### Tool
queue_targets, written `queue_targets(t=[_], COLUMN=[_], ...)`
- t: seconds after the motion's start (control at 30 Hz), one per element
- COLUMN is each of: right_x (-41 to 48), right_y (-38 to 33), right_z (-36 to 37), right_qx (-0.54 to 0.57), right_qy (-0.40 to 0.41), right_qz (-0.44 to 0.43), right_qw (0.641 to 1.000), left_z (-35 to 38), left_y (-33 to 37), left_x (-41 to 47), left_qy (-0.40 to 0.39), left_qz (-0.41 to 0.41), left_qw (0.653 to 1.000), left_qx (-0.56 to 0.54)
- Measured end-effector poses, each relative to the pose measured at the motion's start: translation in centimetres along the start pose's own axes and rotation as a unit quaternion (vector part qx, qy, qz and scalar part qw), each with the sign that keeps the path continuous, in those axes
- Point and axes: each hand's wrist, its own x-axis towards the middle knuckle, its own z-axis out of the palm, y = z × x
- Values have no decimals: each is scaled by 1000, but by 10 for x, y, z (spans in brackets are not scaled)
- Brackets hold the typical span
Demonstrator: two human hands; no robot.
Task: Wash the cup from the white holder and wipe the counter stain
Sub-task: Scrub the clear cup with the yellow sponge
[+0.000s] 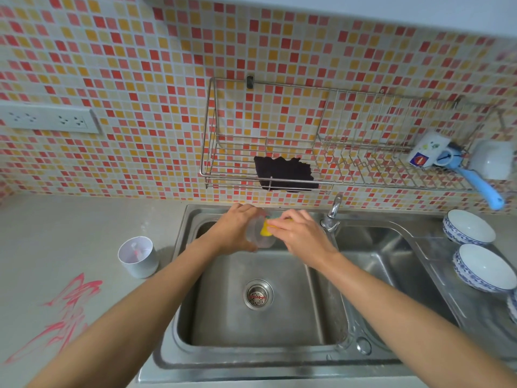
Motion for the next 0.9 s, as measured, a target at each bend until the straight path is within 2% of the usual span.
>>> queue_targets(t=[0.07,0.13,0.23,0.3,0.33,0.43,0.47,0.53,0.6,0.63,0.73,0.8,0.87,0.9], right_x=[-6,-10,-4,-5,-7,-8,-9,-11,-16,-19,-23,-25,-26,-26], right_y=[-12,-29,-48,-47,-43,-27,-19,-11,-16,-23,-40,-37,-30,-24], right_z=[6,14,10,12,12,10,11,9,10,11,14,17,14,14], right_qx=[20,118,319,364,354,225,149,44,45,95,281,271,229,174], right_qy=[18,-9,-52,-60,-71,-135,-125,-98,-77,-80,-108,-120,-134,-134], right_qz=[48,128,331,385,373,229,167,79,75,110,262,254,201,155], right_qw=[998,985,887,846,855,937,967,991,993,986,917,921,943,963], left_z=[0,2,3,4,4,6,8,8,7,7,8,11,13,13], left_y=[1,0,-1,-1,0,3,4,7,7,7,5,4,6,7], left_x=[-2,-3,-4,-4,-4,-5,-6,-6,-4,-4,-5,-7,-7,-6], left_qy=[6,6,-6,-12,-18,-36,-38,-34,-29,-29,-45,-50,-53,-54], left_qz=[-3,-15,-29,-30,-29,-16,-10,-5,-2,0,0,0,8,12], left_qw=[1000,1000,1000,999,999,999,999,999,999,999,999,998,998,998], left_qx=[-7,-6,10,24,31,33,31,24,15,13,25,24,21,16])
